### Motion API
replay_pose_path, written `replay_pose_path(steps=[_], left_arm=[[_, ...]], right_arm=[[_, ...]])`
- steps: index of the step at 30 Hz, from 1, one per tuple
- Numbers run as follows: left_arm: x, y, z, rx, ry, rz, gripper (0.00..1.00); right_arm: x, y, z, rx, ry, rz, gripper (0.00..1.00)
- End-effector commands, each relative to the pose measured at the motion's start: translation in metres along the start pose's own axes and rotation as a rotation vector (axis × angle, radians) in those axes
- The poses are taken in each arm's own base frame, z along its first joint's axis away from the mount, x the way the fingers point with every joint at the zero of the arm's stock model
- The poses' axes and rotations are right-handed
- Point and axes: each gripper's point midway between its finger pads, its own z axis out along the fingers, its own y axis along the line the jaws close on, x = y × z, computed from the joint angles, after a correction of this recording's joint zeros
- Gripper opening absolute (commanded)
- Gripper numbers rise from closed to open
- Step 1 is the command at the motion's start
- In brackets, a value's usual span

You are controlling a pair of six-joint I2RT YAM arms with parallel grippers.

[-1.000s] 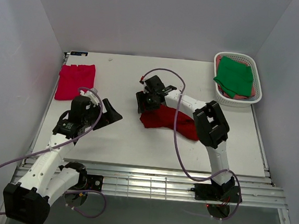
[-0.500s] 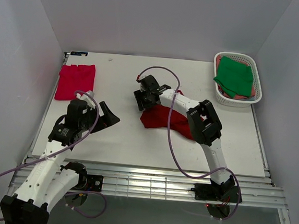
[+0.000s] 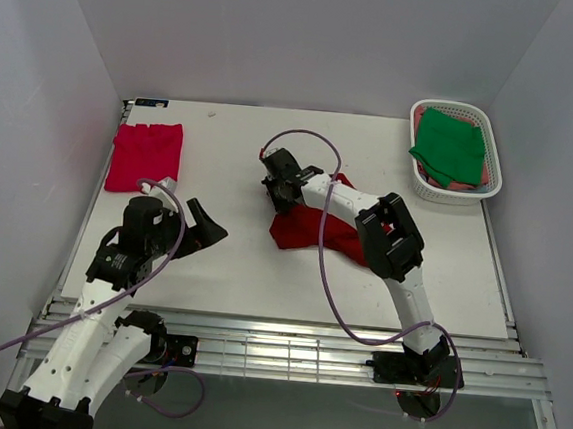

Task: Fold and stack the t-shirts
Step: Flatten the tshirt out

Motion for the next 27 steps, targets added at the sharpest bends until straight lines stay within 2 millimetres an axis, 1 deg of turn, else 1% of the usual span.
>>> replay_pose_path(steps=[1,3,5,6,8,9,11,12,13,14,15,16,17,18,19,20,21,22,23,24,25,26,27], left_arm=[[0.006,0.004,-0.005,-0.002,-0.002,0.002,0.98],[0.009,0.005,-0.005,0.0,-0.003,-0.004,0.98],[0.009,0.004,-0.006,0.004,-0.005,-0.006,0.98],[0.007,0.003,-0.007,0.006,-0.01,-0.005,0.98],[0.006,0.002,-0.007,0.009,-0.013,-0.004,0.98],[0.002,-0.002,-0.009,0.017,-0.019,0.0,0.98],[-0.005,-0.007,-0.011,0.023,-0.038,0.003,0.98],[-0.01,-0.01,-0.013,0.026,-0.054,0.007,0.98],[-0.014,-0.01,-0.013,0.016,-0.068,0.007,0.98],[-0.017,-0.011,-0.014,0.014,-0.078,0.008,0.98],[-0.02,-0.011,-0.014,0.013,-0.089,0.01,0.98],[-0.023,-0.012,-0.014,0.012,-0.097,0.011,0.98],[-0.025,-0.011,-0.014,0.004,-0.107,0.008,0.98],[-0.026,-0.011,-0.014,0.001,-0.112,0.005,0.98],[-0.027,-0.01,-0.014,-0.003,-0.12,0.002,0.98],[-0.029,-0.009,-0.014,-0.009,-0.131,0.0,0.98],[-0.03,-0.009,-0.015,-0.013,-0.14,-0.007,0.98],[-0.032,-0.009,-0.016,-0.014,-0.151,-0.011,0.98],[-0.033,-0.008,-0.016,-0.016,-0.158,-0.014,0.98],[-0.035,-0.008,-0.018,-0.017,-0.176,-0.015,0.98],[-0.036,-0.009,-0.018,-0.015,-0.185,-0.023,0.98],[-0.037,-0.009,-0.018,-0.012,-0.19,-0.026,0.98],[-0.037,-0.01,-0.019,-0.002,-0.19,-0.025,0.98]], right_arm=[[0.039,-0.001,0.006,0.028,0.115,-0.018,0.08],[0.048,0.001,0.005,0.017,0.134,-0.008,0.08],[0.044,0.006,-0.002,-0.002,0.118,-0.006,0.08],[0.036,0.011,-0.007,-0.011,0.097,-0.007,0.08],[0.016,0.021,-0.023,-0.046,0.06,-0.008,0.08],[-0.011,0.031,-0.038,-0.07,0.0,-0.011,0.08],[-0.042,0.042,-0.068,-0.107,-0.058,-0.014,0.08],[-0.058,0.05,-0.085,-0.125,-0.096,-0.017,0.08],[-0.099,0.057,-0.12,-0.154,-0.204,-0.003,0.08],[-0.11,0.058,-0.139,-0.163,-0.222,0.004,0.08],[-0.125,0.06,-0.16,-0.177,-0.264,0.012,0.08],[-0.142,0.061,-0.189,-0.198,-0.321,0.031,0.08],[-0.163,0.059,-0.222,-0.211,-0.395,0.042,0.08],[-0.17,0.058,-0.242,-0.217,-0.436,0.049,0.08],[-0.181,0.05,-0.282,-0.214,-0.512,0.065,0.08],[-0.179,0.045,-0.295,-0.204,-0.53,0.07,0.08],[-0.179,0.04,-0.312,-0.194,-0.557,0.078,0.08],[-0.18,0.025,-0.349,-0.16,-0.624,0.102,0.08],[-0.175,0.016,-0.36,-0.132,-0.639,0.115,0.08],[-0.155,0.007,-0.347,-0.086,-0.588,0.117,0.08],[-0.146,-0.012,-0.369,-0.02,-0.623,0.145,0.08],[-0.134,-0.022,-0.366,0.022,-0.605,0.155,0.08],[-0.105,-0.035,-0.34,0.078,-0.52,0.169,0.08]])
